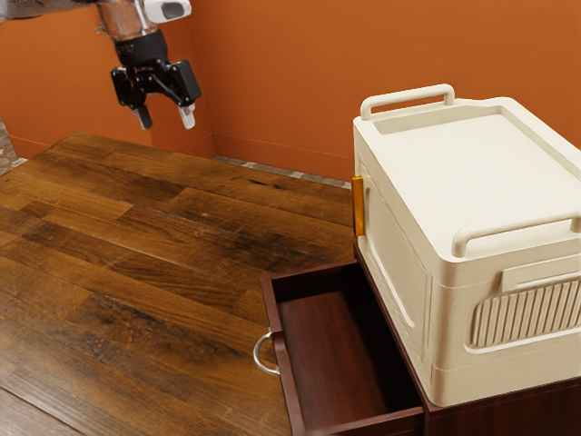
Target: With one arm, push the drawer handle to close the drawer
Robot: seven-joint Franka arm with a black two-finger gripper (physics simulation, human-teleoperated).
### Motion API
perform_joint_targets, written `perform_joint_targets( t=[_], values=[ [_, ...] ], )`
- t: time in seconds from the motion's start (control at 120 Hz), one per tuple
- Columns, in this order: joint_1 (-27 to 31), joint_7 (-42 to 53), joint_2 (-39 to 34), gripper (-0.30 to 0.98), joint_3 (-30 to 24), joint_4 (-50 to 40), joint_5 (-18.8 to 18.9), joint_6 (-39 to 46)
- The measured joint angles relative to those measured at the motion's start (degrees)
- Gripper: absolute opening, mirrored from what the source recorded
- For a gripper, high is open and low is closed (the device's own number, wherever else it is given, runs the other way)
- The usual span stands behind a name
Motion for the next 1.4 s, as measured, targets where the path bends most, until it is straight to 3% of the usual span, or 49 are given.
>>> perform_joint_targets(
  t=[0.1,0.2,0.283,0.417,0.508,0.675,0.842,1.1,1.4],
  values=[
    [0.2,-1.1,-4.5,0.69,-2.7,-7.5,2.4,1.8],
    [-2.4,-1.9,-16.6,0.68,-2.7,-25.7,5.2,4.9],
    [-1.2,-2.4,-25.1,0.68,-1.8,-40.2,7.0,7.7],
    [-14.9,-1.1,-36.9,0.61,6.7,-59.9,11.8,17.1],
    [-17.1,0.0,-44.6,0.50,4.8,-70.2,14.9,23.8],
    [-20.7,1.7,-45.4,0.25,-1.9,-76.0,15.2,33.8],
    [-21.2,2.9,-44.4,0.11,-11.1,-77.5,7.9,40.8],
    [-21.1,3.9,-42.1,0.04,-19.1,-77.3,-1.1,45.9],
    [-21.1,4.6,-36.4,0.02,-19.5,-74.3,-2.7,49.4]
  ],
)
